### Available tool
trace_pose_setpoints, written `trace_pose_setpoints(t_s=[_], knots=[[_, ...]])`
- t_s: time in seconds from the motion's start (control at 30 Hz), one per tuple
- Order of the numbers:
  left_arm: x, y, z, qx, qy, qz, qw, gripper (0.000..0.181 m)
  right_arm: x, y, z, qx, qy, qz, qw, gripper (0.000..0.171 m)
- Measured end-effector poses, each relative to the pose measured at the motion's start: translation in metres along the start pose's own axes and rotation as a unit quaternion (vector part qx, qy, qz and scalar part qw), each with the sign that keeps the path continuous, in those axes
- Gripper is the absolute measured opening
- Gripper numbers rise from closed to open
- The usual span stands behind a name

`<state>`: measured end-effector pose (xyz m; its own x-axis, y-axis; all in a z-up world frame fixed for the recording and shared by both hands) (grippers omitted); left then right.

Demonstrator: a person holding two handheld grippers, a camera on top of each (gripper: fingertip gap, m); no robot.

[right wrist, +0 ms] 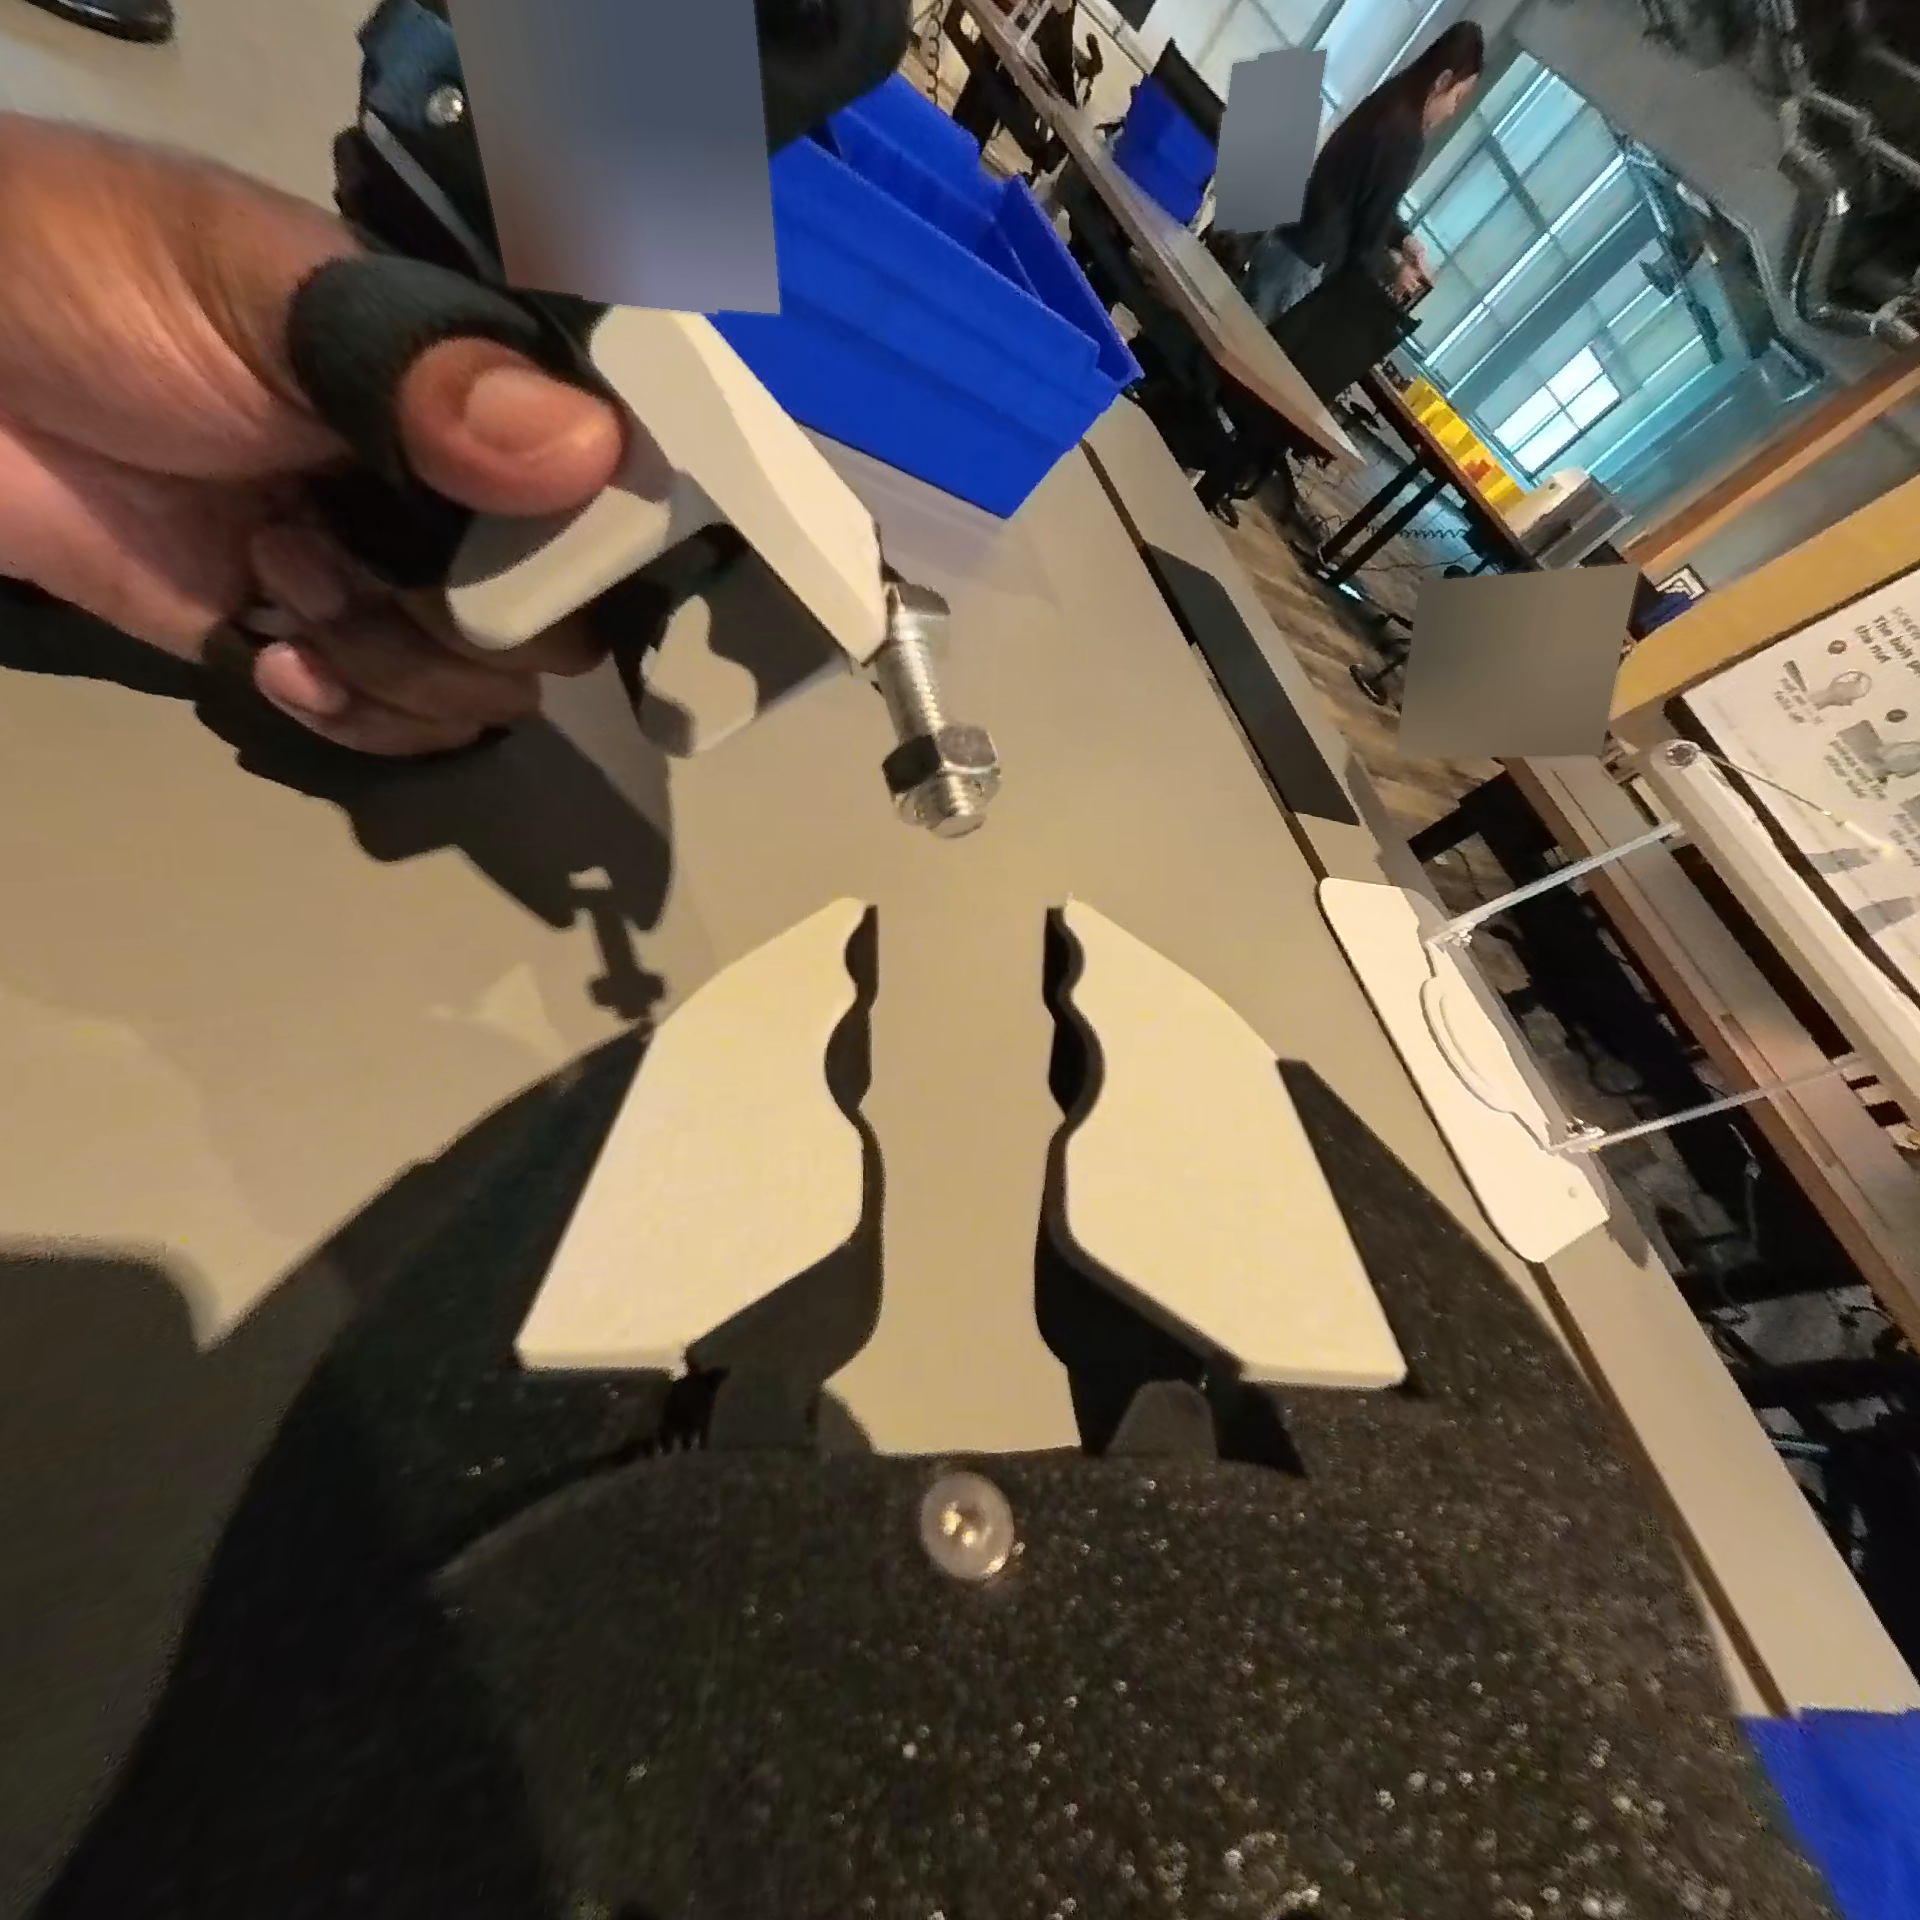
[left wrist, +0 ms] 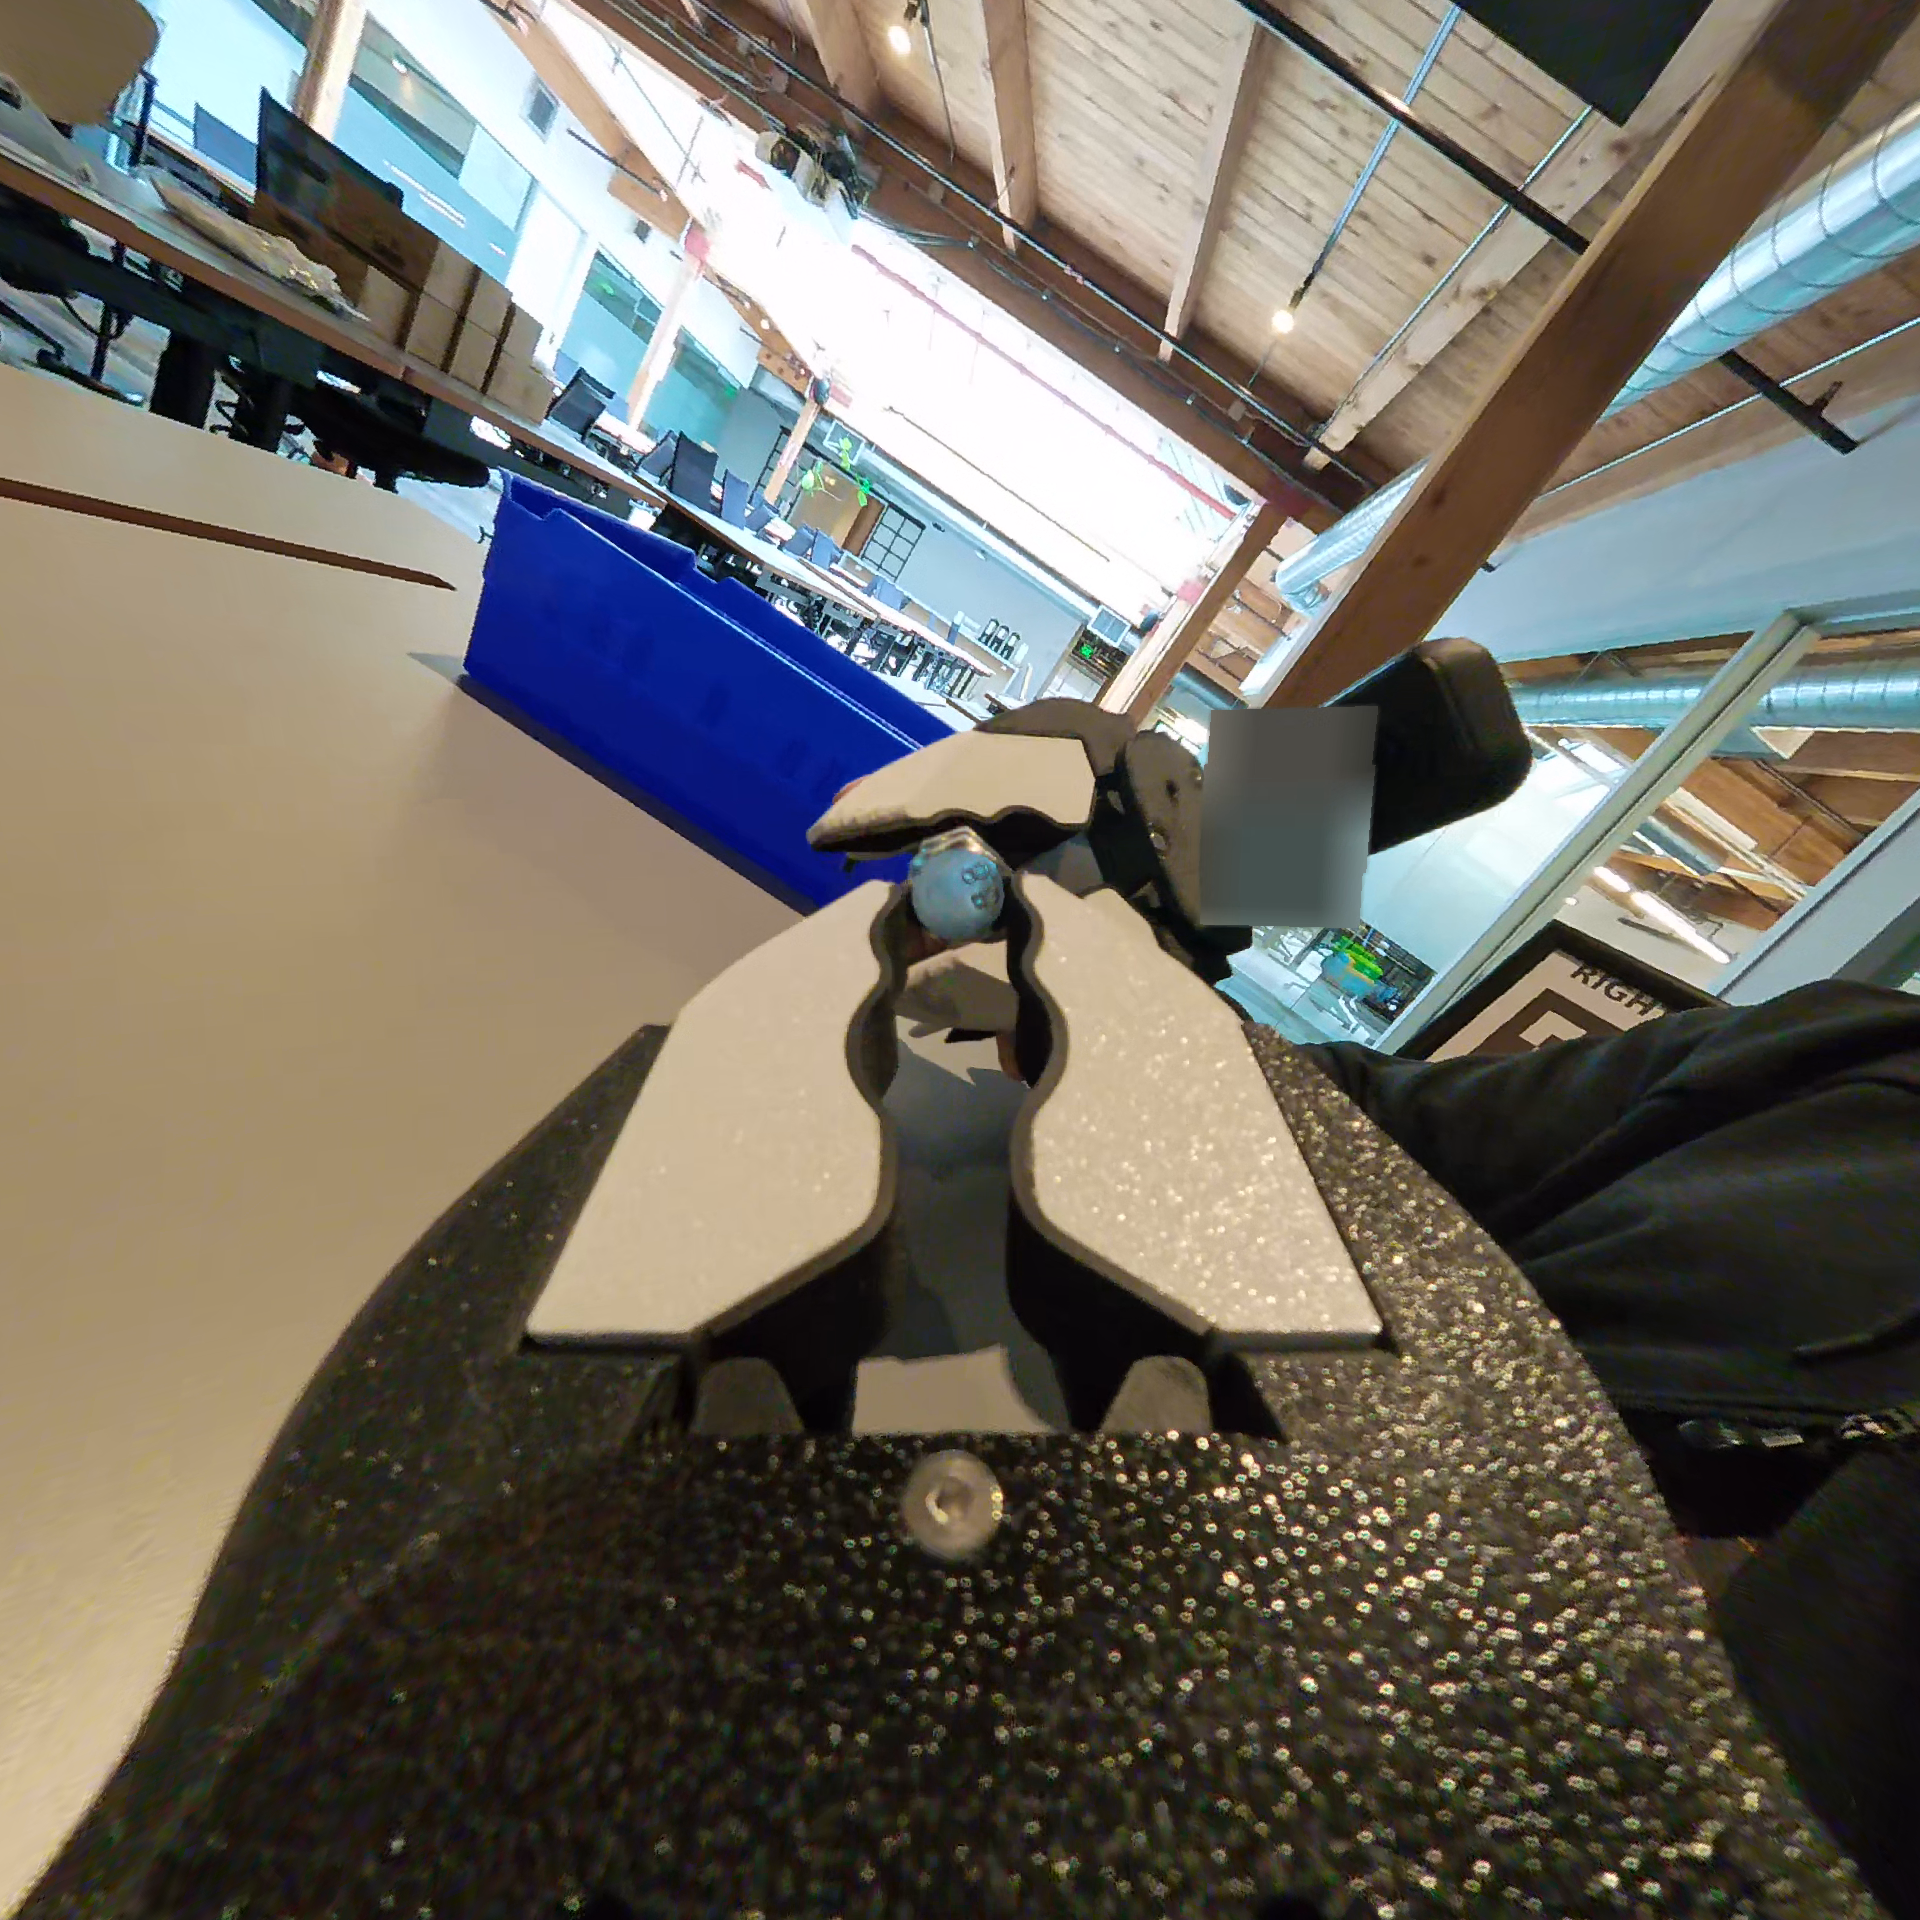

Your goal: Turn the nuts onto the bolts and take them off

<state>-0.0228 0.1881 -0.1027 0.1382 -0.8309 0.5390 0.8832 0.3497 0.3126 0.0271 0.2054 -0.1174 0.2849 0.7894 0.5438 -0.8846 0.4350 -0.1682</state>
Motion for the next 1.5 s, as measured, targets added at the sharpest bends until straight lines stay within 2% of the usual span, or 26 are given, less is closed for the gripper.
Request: trace_pose_setpoints(t_s=[0.87,1.03,1.13,1.27,1.5], knots=[[0.003,0.001,0.0,0.003,-0.012,-0.016,1.0,0.017,-0.003,0.002,-0.005,-0.019,-0.03,0.004,0.999,0.028],[0.01,0.0,0.007,0.035,-0.047,-0.06,0.997,0.017,-0.002,-0.005,0.017,0.062,-0.017,0.011,0.998,0.038],[0.014,-0.001,0.008,0.042,-0.061,-0.078,0.994,0.017,-0.009,-0.009,0.029,0.1,-0.068,0.014,0.993,0.046],[0.016,0.001,0.006,0.034,-0.072,-0.09,0.993,0.017,-0.01,-0.009,0.035,0.104,-0.132,-0.021,0.986,0.049],[0.018,0.003,0.0,0.013,-0.078,-0.097,0.992,0.017,-0.007,-0.015,0.043,0.137,-0.142,-0.033,0.98,0.042]])
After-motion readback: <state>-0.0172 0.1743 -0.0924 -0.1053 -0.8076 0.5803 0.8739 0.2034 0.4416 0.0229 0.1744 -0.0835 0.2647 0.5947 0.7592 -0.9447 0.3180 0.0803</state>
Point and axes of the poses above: each gripper's, where its closed fingertips meet, y out along the fingers, z out of its top, x = y × z across the jaws, the point moved 2 cm from there along -y, back along the fingers, and after that the axes turned 10 degrees about x, right-handed, at the moved point
